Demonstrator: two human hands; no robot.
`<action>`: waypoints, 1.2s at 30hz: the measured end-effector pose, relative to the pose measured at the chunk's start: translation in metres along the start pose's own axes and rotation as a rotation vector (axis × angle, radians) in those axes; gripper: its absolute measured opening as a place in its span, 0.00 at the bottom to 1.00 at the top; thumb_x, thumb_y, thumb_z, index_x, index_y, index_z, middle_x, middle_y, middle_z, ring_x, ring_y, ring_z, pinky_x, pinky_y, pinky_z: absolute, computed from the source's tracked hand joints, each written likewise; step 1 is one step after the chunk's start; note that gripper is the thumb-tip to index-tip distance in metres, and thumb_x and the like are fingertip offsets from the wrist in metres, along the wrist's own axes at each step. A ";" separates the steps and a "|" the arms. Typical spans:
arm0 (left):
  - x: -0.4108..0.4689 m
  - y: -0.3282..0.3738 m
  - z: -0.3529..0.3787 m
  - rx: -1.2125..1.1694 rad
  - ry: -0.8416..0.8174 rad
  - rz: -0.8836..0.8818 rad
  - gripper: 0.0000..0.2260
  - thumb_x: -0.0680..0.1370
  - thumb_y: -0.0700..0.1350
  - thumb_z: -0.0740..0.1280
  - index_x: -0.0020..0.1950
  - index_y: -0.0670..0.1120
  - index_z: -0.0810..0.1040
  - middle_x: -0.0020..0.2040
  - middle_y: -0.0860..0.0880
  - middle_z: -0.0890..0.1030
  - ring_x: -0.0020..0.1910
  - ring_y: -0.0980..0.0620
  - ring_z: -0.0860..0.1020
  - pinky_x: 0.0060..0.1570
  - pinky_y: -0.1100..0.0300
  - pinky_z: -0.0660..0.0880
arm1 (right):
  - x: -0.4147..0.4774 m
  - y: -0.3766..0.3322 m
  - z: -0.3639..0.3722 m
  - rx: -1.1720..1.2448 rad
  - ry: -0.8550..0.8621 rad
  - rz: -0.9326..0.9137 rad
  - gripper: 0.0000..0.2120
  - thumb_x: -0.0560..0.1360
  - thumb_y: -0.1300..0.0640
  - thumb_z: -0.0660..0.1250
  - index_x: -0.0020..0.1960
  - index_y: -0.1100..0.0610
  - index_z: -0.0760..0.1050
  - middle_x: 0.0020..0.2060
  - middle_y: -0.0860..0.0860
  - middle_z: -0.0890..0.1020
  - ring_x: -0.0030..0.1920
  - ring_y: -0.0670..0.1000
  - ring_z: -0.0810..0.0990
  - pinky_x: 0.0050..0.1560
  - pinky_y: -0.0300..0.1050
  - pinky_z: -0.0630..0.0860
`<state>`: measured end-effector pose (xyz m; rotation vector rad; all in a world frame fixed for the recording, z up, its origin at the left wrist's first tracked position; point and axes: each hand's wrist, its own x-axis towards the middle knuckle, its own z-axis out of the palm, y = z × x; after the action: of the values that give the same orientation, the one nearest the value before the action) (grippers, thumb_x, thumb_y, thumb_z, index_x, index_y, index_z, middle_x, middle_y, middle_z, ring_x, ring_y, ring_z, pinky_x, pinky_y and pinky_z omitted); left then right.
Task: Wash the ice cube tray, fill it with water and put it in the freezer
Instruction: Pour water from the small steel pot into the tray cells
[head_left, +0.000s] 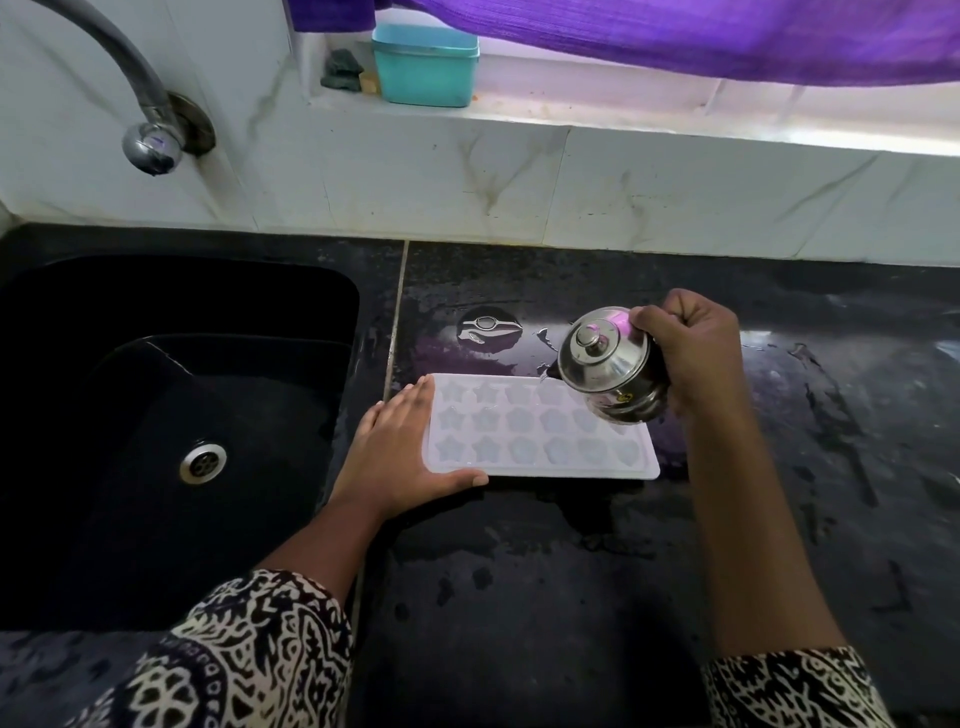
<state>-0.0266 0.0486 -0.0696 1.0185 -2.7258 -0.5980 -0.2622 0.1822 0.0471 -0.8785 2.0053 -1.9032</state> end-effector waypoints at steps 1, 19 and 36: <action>0.000 0.000 0.000 0.000 0.001 0.000 0.60 0.58 0.82 0.54 0.80 0.49 0.46 0.80 0.53 0.54 0.78 0.55 0.51 0.76 0.51 0.47 | 0.000 0.000 0.001 0.007 -0.002 0.001 0.20 0.67 0.62 0.68 0.22 0.49 0.64 0.20 0.42 0.66 0.24 0.41 0.63 0.25 0.31 0.66; 0.000 0.001 0.001 0.006 0.003 -0.004 0.59 0.58 0.82 0.54 0.80 0.49 0.46 0.80 0.53 0.53 0.78 0.55 0.52 0.76 0.51 0.47 | -0.001 -0.006 0.004 -0.002 0.003 -0.014 0.18 0.67 0.64 0.68 0.27 0.52 0.62 0.22 0.44 0.66 0.25 0.42 0.64 0.27 0.33 0.67; 0.001 0.000 0.003 0.033 0.000 0.000 0.58 0.59 0.82 0.54 0.80 0.49 0.46 0.80 0.52 0.55 0.78 0.54 0.52 0.76 0.51 0.48 | 0.009 -0.007 0.003 0.171 -0.018 0.051 0.18 0.68 0.64 0.68 0.27 0.53 0.63 0.21 0.45 0.67 0.24 0.44 0.65 0.28 0.35 0.67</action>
<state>-0.0280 0.0485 -0.0722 1.0262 -2.7444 -0.5545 -0.2659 0.1748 0.0553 -0.7894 1.8051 -1.9948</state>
